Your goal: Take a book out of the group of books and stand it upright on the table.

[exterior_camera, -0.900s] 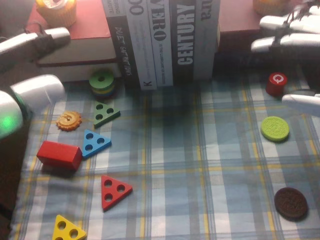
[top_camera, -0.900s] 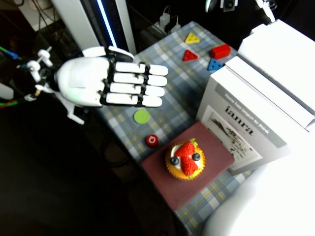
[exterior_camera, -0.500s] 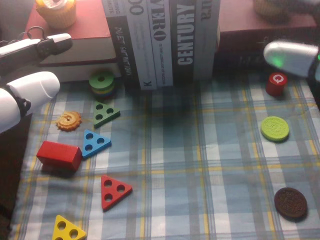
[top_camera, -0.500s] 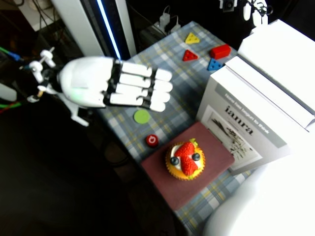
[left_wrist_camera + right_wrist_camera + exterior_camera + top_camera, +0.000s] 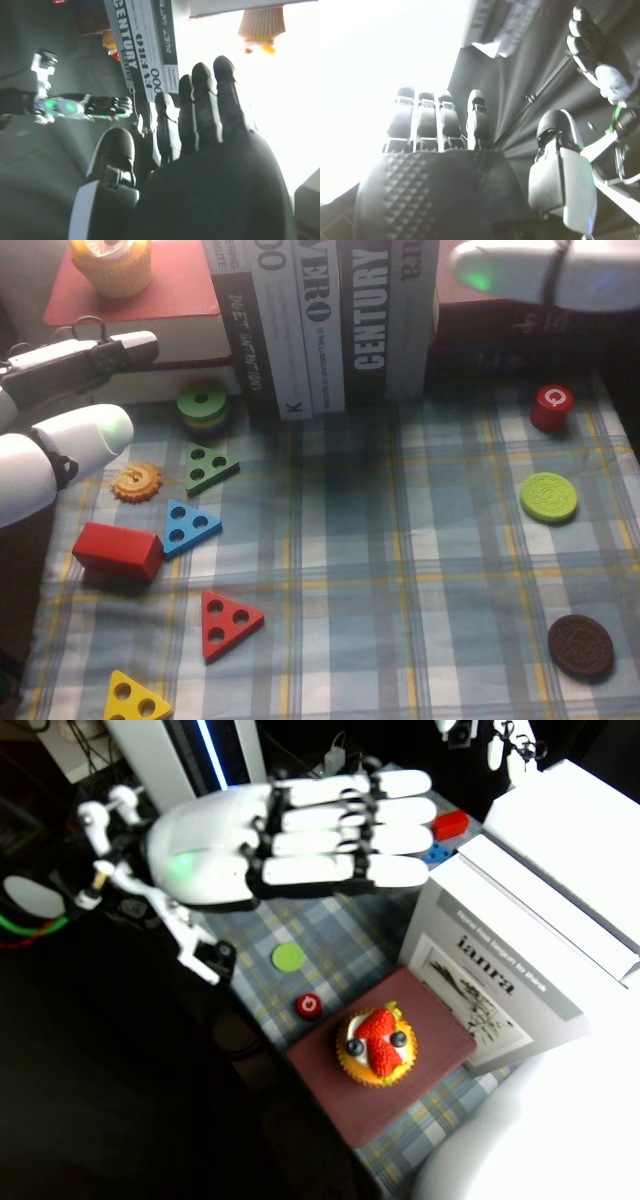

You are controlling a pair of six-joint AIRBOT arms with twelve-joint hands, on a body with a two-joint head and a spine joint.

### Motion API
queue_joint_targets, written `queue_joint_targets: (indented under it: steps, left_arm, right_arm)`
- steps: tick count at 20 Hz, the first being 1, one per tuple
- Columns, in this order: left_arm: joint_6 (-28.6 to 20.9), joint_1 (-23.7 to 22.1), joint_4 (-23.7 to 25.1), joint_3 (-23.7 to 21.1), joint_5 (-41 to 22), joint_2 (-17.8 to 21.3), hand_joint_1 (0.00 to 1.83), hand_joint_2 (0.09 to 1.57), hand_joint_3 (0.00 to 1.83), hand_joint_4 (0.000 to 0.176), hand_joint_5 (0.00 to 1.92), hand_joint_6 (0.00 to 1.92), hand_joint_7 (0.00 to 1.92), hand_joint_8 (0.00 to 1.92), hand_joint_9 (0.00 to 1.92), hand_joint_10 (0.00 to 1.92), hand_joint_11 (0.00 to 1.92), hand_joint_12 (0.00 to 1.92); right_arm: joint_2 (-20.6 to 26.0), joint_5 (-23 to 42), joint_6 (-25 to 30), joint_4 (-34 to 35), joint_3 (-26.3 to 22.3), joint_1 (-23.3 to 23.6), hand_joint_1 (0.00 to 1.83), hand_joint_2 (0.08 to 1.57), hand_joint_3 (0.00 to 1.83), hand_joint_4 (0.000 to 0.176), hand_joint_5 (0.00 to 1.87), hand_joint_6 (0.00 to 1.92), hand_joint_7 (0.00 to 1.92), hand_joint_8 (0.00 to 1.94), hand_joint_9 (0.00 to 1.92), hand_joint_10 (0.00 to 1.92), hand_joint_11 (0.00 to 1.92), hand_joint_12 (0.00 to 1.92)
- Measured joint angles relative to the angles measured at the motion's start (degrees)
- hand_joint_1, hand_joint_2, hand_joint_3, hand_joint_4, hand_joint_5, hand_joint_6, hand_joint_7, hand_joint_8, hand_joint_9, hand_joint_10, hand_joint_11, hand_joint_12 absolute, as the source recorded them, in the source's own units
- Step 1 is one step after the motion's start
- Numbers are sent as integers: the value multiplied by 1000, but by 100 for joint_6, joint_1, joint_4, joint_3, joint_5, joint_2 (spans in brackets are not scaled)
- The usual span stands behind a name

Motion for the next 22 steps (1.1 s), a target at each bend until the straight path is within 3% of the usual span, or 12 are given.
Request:
queue_joint_targets:
  steps: [1,4,9,15,16,17,19,22]
  left_arm:
    - [-2,0,13,11,15,0,140,1390,0,172,366,1,273,1,288,1,106,164]
    - [-66,-11,4,52,11,0,120,1400,3,161,388,8,304,10,326,14,144,188]
    - [-223,-11,61,55,17,-7,138,1404,1,176,387,1,286,1,304,3,116,186]
    - [-271,-11,72,52,2,-7,97,1417,4,176,403,7,304,8,309,0,108,189]
    - [-291,-11,81,52,-4,-7,137,1419,2,156,410,6,294,2,294,1,84,175]
    - [-299,-11,81,52,-15,-7,139,1416,0,154,410,4,285,0,279,0,73,168]
    - [-356,-11,74,52,-79,-7,107,1416,1,172,407,1,296,3,296,6,96,174]
    - [-389,-11,74,52,-103,-4,101,1420,2,176,408,1,311,8,313,10,100,175]
  right_arm:
    - [-76,-144,-13,-118,33,107,0,1073,0,176,58,0,0,0,0,0,0,0]
    - [-208,-557,-15,-365,136,245,0,1076,0,176,64,3,0,0,0,0,0,0]
    - [-267,-1283,-577,-450,188,608,0,1105,9,176,96,13,0,0,0,0,0,0]
    - [-306,-1718,-649,-658,162,656,0,1111,7,176,113,13,0,0,0,0,0,0]
    - [-304,-1781,-649,-678,142,656,0,1111,6,176,130,18,0,0,0,0,0,0]
    - [-304,-1814,-638,-691,118,656,0,1103,2,176,137,19,0,0,0,0,0,0]
    - [-273,-1832,-645,-730,20,656,0,1089,0,176,135,14,0,0,0,0,0,0]
    - [-114,-1707,-627,-739,-168,490,0,1098,1,176,165,20,0,0,0,0,0,0]
